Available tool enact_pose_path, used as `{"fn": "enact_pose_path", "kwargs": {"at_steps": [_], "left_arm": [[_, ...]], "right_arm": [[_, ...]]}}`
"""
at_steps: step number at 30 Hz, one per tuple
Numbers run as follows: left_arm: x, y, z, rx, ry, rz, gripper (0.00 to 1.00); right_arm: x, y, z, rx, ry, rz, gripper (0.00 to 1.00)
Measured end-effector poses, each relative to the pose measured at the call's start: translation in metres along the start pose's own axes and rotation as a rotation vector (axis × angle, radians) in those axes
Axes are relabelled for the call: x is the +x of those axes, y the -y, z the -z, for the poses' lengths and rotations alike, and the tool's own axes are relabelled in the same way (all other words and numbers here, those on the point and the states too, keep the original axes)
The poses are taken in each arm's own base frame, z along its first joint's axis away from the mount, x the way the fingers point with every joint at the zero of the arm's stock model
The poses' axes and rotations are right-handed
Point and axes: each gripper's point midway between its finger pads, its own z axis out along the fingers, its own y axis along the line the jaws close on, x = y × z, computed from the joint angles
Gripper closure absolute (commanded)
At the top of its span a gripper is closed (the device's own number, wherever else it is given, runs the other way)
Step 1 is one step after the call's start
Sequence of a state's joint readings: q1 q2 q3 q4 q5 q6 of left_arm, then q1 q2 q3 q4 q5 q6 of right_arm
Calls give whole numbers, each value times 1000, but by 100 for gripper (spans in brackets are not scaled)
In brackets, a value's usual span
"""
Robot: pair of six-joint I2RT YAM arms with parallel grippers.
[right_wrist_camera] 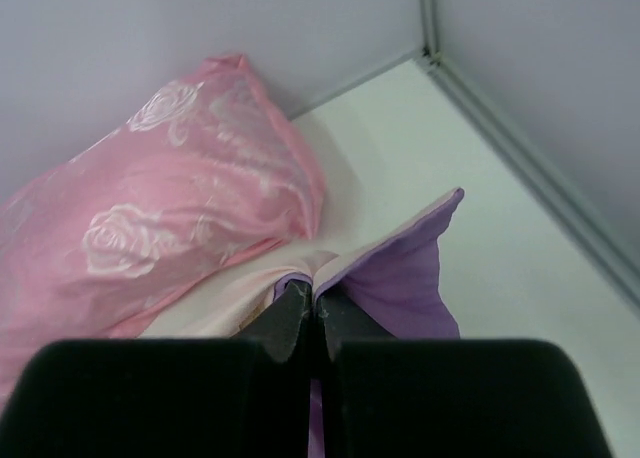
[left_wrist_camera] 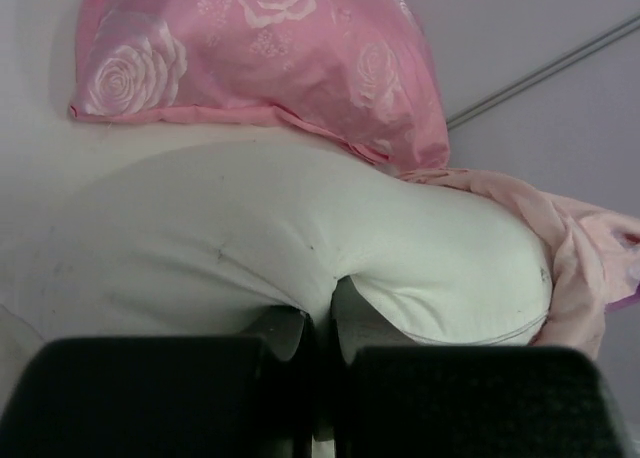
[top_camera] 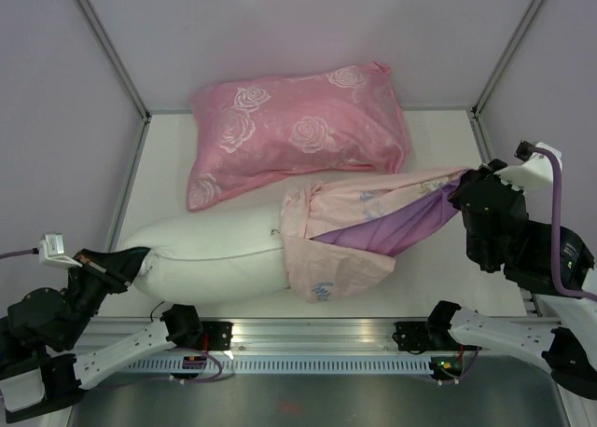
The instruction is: Remove the pillowcase from the pillow
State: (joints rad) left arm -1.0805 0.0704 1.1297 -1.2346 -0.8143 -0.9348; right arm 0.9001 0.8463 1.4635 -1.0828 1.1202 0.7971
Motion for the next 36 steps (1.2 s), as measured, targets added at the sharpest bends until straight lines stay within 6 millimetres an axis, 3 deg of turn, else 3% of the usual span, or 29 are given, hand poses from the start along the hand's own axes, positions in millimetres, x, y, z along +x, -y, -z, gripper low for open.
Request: {"fn": "enact_pose_path", "kwargs": {"at_steps": [3, 8, 13, 19, 23, 30, 36], "left_arm": [[-4, -3, 5, -4, 0, 8, 98], [-20, -14, 15, -14, 41, 51, 98], [-39, -24, 26, -25, 90, 80, 98], [-70, -29, 44, -6, 159, 149, 98], [-82, -31, 52, 6, 187, 183, 98], [-83, -39, 52, -22, 199, 166, 98], [-83, -39, 52, -23, 200, 167, 98]], "right_arm": [[-27, 6, -2, 76, 81, 77, 100], [-53, 4, -3, 118, 167, 209, 100], [-72, 5, -2, 131, 244, 298, 100], [-92, 13, 7, 133, 265, 278, 100], [-112, 32, 22, 103, 286, 212, 100], [-147, 77, 48, -54, 274, 43, 100], [-144, 109, 43, -133, 245, 3, 100]]}}
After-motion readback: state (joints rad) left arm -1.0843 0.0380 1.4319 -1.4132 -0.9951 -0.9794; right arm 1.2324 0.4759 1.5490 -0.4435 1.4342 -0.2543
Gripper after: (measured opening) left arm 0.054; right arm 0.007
